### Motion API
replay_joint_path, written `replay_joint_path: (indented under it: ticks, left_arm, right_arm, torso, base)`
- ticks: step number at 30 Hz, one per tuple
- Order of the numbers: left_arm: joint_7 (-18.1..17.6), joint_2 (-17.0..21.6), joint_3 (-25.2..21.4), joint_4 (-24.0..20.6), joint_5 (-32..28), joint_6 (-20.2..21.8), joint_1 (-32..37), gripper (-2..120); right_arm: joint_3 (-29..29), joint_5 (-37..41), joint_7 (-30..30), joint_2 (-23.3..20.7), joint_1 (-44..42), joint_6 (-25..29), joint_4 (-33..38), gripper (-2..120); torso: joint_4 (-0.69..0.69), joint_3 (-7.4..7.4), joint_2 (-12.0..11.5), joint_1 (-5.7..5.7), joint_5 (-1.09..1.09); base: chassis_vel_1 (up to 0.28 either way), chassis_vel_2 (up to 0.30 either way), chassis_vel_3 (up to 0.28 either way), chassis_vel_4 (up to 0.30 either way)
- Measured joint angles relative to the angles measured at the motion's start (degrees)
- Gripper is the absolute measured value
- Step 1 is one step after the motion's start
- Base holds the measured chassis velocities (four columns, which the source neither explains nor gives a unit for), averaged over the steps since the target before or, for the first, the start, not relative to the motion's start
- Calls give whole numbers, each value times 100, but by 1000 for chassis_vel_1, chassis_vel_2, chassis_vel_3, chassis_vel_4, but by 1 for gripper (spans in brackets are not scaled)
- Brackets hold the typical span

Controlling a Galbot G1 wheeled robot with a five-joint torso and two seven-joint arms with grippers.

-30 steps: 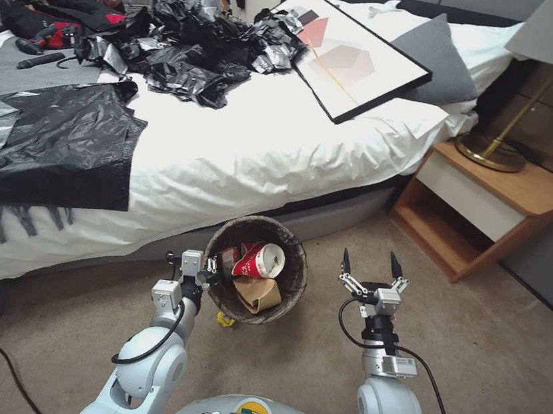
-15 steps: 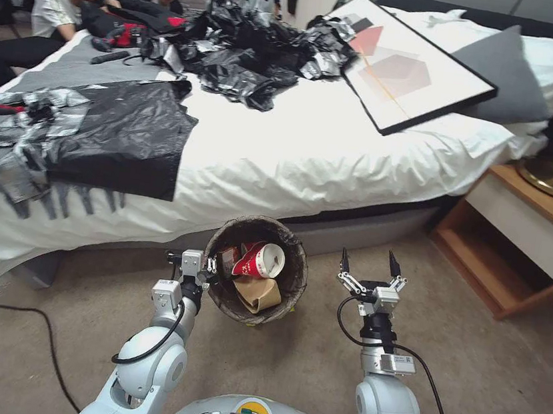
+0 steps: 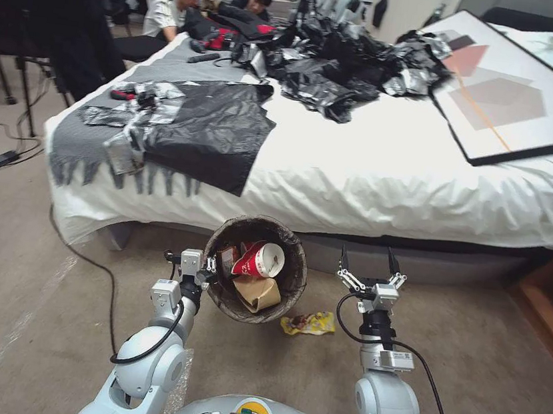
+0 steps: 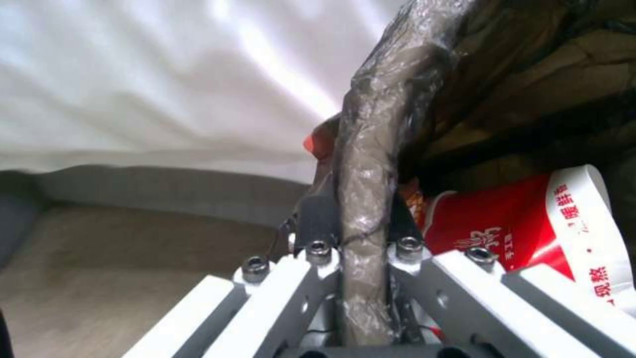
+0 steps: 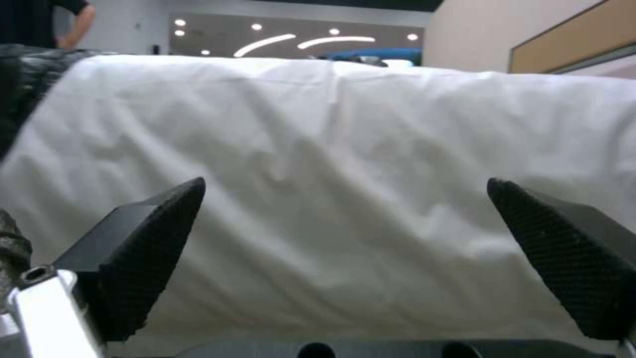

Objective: Pick up the trash bin, then pick up the garbage from the floor and place it into the trash bin.

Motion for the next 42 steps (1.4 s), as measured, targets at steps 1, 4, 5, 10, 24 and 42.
replay_joint_path:
  ticks: [1, 4, 5, 10, 24, 42]
  left_arm:
    - [1, -1, -1, -2, 0, 0, 2, 0]
    - [2, -1, -2, -5, 0, 1, 4, 0]
    - [4, -1, -3, -7, 0, 1, 4, 0]
    - [8, -1, 0, -8, 5, 1, 5, 0]
    - [5, -10, 17, 62, 34, -62, -7, 0]
    - [5, 26, 50, 32, 18, -70, -3, 0]
  right_arm:
    - [-6, 0, -2, 0, 8, -4, -1, 100]
    - [-8, 0, -4, -1, 29, -13, -5, 100]
    - [-9, -1, -5, -2, 36, -16, -8, 100]
    - [7, -5, -18, -8, 53, -18, -44, 100]
    - [41, -6, -39, -11, 69, -23, -44, 100]
    - [-74, 537, 30, -340, -541, -1386, -253, 100]
  torso:
    - [0, 0, 0, 0, 0]
    - [0, 0, 0, 0, 0]
    - [0, 0, 0, 0, 0]
    - [0, 0, 0, 0, 0]
    - [-2, 0, 0, 0, 0]
    - [0, 0, 0, 0, 1]
  base:
    - [132, 117, 108, 119]
    - [120, 119, 83, 100]
    - [112, 120, 111, 115]
    - [116, 121, 122, 110]
    - [27, 27, 33, 34]
    - [0, 0, 0, 0]
